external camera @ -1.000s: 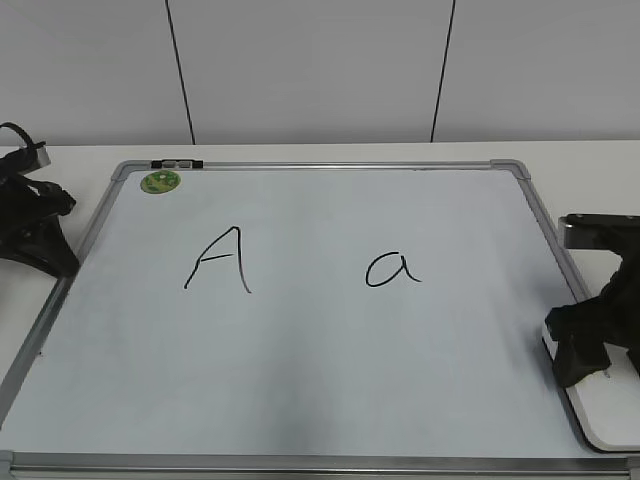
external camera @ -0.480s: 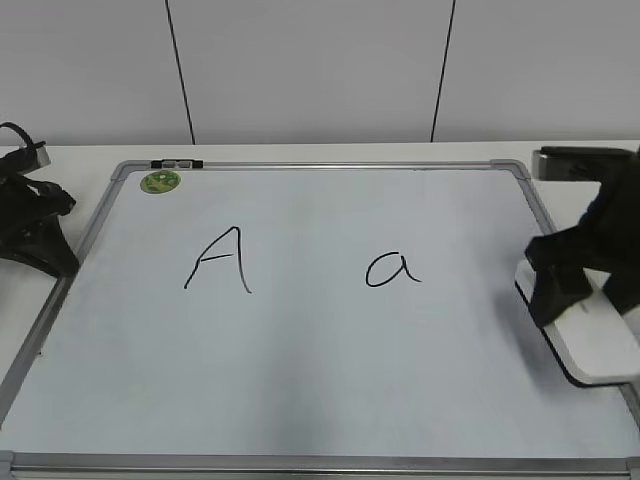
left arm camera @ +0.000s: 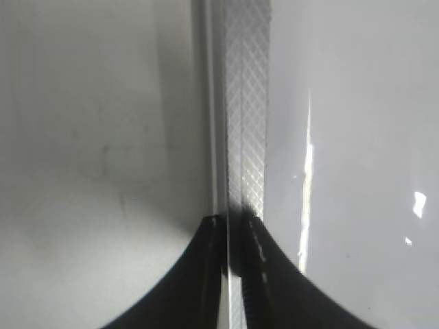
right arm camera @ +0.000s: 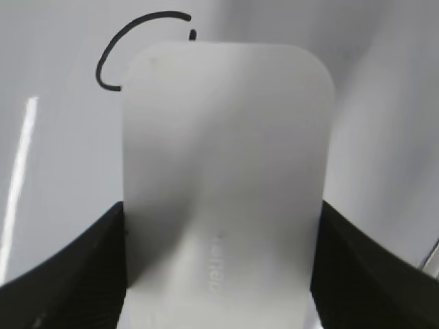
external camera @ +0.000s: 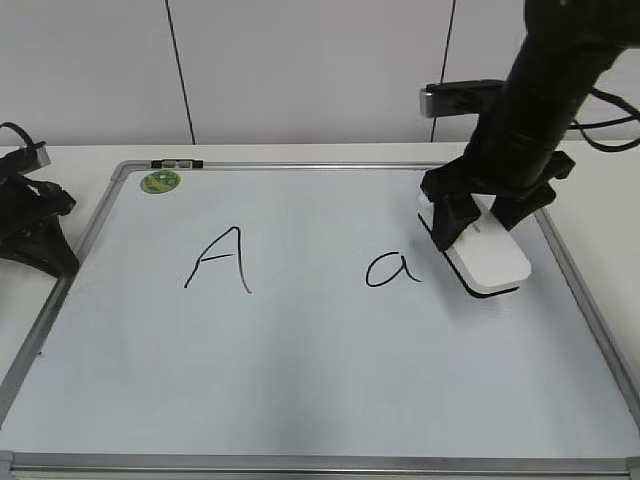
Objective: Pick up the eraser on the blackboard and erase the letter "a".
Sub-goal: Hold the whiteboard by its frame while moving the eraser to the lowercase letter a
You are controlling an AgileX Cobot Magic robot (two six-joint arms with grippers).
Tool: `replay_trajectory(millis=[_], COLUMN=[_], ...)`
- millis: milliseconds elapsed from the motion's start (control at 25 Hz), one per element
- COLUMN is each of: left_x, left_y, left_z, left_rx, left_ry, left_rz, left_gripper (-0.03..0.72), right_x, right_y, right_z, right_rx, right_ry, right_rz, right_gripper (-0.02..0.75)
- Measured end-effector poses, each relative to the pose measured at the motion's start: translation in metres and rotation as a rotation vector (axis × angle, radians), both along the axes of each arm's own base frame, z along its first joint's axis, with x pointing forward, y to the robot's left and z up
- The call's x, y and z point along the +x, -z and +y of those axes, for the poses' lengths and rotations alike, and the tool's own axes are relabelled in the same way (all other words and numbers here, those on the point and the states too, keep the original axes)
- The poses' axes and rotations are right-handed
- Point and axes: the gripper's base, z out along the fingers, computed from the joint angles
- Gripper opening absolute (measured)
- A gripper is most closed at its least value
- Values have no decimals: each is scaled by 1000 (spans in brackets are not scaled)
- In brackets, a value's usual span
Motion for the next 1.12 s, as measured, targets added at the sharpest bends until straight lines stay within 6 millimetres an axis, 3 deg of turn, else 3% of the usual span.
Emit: replay_trajectory(millis=[280, 520, 880, 1120], left_x=[0, 0, 0, 0], left_y=[0, 0, 0, 0], left_z=[0, 0, 0, 0], left_rx=[1, 1, 1, 2], left_ry=[-1, -1, -1, 0], left_rz=[-3, -3, -3, -3], left_gripper=[43, 43, 42, 42], right_x=[42, 55, 58, 53], right_y=[41, 72, 73, 76], right_z=[11, 14, 16, 39], right_rx=[-35, -53, -65, -98], right_ry=[-26, -43, -54, -126], right_rz=[45, 73, 40, 27], right_gripper=[525, 525, 525, 525])
